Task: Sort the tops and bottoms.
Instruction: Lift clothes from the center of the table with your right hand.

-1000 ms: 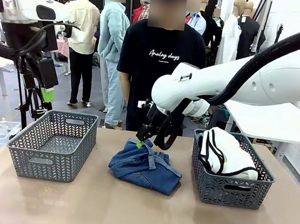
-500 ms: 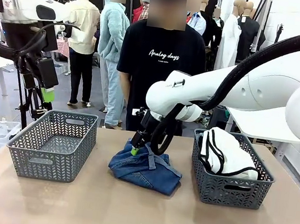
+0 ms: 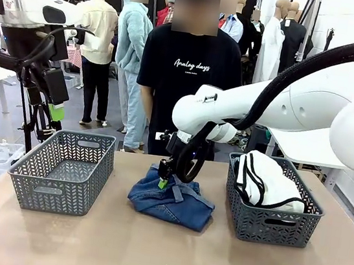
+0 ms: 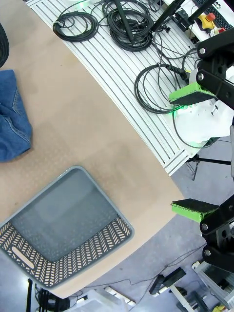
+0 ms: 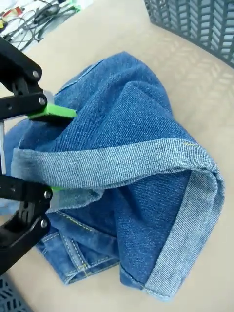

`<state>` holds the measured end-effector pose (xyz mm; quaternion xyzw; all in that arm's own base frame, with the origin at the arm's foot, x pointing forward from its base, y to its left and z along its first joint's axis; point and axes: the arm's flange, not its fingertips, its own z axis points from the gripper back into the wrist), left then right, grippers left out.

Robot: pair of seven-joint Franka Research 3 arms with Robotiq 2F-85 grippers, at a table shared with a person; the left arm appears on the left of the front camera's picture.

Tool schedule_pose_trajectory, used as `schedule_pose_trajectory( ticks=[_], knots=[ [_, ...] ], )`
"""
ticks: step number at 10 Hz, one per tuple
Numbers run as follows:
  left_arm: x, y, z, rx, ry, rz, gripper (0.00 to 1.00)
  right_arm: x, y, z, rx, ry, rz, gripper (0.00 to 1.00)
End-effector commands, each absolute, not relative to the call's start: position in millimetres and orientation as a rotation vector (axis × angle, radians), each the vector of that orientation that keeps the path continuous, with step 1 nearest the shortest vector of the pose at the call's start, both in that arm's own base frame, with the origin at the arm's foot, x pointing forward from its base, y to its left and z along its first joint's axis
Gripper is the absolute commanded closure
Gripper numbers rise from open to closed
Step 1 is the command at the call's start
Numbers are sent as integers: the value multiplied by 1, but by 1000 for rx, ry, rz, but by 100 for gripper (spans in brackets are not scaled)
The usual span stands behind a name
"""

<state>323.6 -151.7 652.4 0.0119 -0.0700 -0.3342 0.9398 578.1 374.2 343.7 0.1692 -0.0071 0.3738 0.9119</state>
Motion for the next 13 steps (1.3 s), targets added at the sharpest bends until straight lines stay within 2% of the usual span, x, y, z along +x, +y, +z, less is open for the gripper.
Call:
schedule_pose_trajectory(
  ticks=[1, 7, 9, 13],
  knots=[
    [324, -150, 655, 15, -147, -702, 0, 581, 379, 346, 336, 20, 757, 100],
    [324, -150, 655, 15, -147, -702, 0, 571, 369, 389, 390, 10, 745, 100],
    [324, -150, 655, 15, -147, -702, 0, 559, 358, 440, 371, -80, 756, 100],
    [324, -150, 655, 15, -147, -702, 0, 510, 338, 579, 253, -345, 780, 100]
  ],
)
